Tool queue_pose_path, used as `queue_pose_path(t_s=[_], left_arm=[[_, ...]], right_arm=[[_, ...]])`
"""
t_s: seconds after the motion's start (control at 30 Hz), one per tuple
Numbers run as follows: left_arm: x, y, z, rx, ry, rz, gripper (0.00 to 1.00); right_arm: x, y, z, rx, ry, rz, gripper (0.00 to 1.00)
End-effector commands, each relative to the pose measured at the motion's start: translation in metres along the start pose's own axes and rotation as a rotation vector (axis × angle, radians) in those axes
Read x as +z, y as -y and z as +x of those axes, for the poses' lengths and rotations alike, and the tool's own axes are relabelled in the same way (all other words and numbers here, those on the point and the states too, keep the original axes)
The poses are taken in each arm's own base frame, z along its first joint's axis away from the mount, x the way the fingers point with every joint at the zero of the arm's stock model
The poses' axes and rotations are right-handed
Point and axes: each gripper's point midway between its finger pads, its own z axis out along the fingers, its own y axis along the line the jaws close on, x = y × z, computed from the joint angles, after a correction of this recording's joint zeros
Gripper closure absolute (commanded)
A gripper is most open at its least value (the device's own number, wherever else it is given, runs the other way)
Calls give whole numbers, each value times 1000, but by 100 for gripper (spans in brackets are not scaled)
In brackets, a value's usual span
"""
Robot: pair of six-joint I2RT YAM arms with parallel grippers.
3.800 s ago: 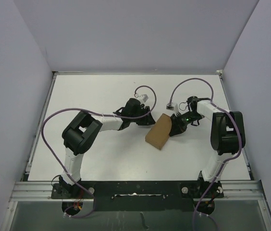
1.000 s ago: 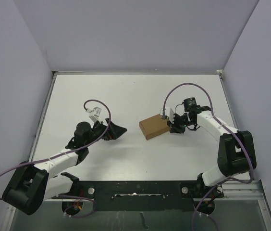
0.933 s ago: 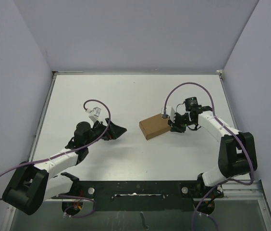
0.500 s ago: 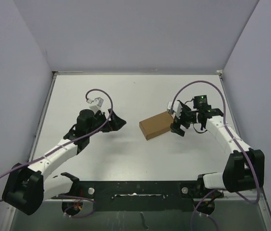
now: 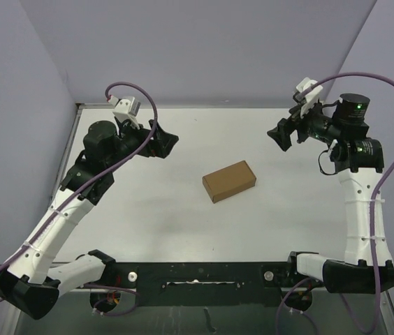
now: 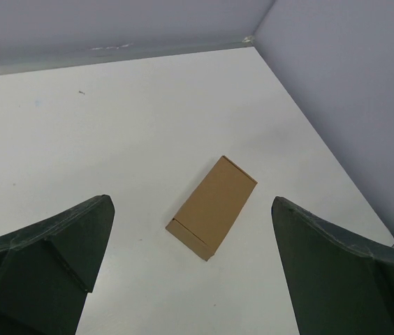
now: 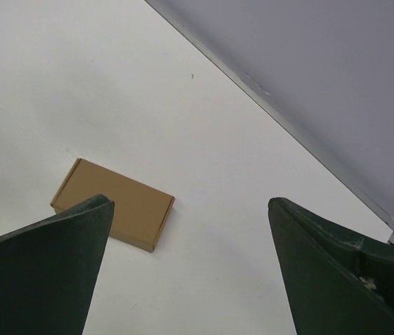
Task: Fold the paper box
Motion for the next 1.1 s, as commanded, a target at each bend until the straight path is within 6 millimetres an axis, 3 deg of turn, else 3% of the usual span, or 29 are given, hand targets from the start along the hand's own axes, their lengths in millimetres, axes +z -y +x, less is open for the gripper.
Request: queue_pose_path(t_s=[0.0,0.23,1.07], left_arm=[[-24,19,-28,77,24,44,2],[-35,29,-39,95,48,80,2],[-35,28,-29,67,37,97,2]], right_arm=[[-25,-16,-34,136,55,-27,2],[-45,-9,-62,268,94,73,2],[-52,-13,-53,235,84,103,2]])
